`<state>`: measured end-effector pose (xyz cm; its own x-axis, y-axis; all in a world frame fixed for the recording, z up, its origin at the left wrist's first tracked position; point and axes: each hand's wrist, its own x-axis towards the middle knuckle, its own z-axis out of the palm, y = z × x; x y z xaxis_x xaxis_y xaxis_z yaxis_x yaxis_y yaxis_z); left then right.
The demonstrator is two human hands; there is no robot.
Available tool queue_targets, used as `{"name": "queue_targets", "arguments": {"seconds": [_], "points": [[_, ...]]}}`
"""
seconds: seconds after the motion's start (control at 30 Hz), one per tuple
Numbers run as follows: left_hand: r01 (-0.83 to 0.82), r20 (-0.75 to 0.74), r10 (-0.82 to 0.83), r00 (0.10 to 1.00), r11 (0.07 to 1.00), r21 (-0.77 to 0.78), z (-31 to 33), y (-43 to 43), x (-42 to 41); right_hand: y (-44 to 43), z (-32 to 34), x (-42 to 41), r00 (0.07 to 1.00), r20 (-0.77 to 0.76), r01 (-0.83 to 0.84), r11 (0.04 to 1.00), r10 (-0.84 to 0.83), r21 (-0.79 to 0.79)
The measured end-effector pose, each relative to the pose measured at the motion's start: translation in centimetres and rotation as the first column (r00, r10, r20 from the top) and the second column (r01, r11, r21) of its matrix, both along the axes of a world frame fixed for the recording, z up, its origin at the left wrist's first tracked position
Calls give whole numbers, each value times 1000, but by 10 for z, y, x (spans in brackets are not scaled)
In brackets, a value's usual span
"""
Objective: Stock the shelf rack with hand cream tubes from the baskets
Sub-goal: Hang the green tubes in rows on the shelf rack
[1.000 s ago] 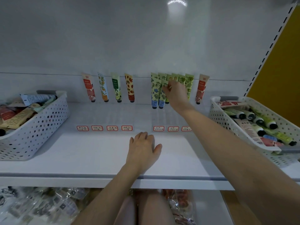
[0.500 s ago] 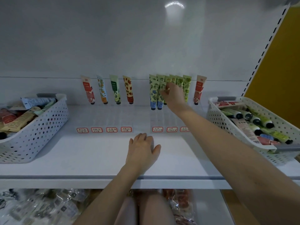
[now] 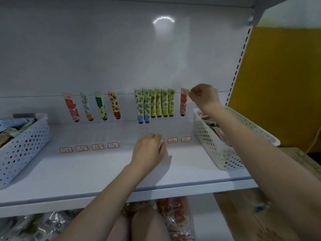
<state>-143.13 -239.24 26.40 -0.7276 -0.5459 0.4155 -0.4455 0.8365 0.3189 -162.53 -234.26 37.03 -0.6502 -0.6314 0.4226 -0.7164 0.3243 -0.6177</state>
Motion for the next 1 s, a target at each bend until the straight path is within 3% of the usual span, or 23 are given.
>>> {"name": "queue_targets", "arguments": {"seconds": [0.2,0.4,0.57,0.7,0.83,1.0], "points": [[126,-23,-125,992,990,56,43,37,-58,90,-1,-51,987,25,155,983,-158,102],[188,-33,-186,982,976,112,63,57,-121,127,-23,-79,966,76,215,927,-249,307],[142,81,-162,983,966,214,68,55,-177,121,-38,-89,962,108,188,896,-250,403],[106,116,-153,981,936,337,61,52,-212,114,-42,-97,969,49,194,869,-242,456],[21,235,-97,967,951,308,58,52,-230,112,-45,-103,972,-9,207,838,-235,505],[15,365,-145,920,942,335,73,47,-237,109,-48,-107,975,-59,214,824,-216,525]]}}
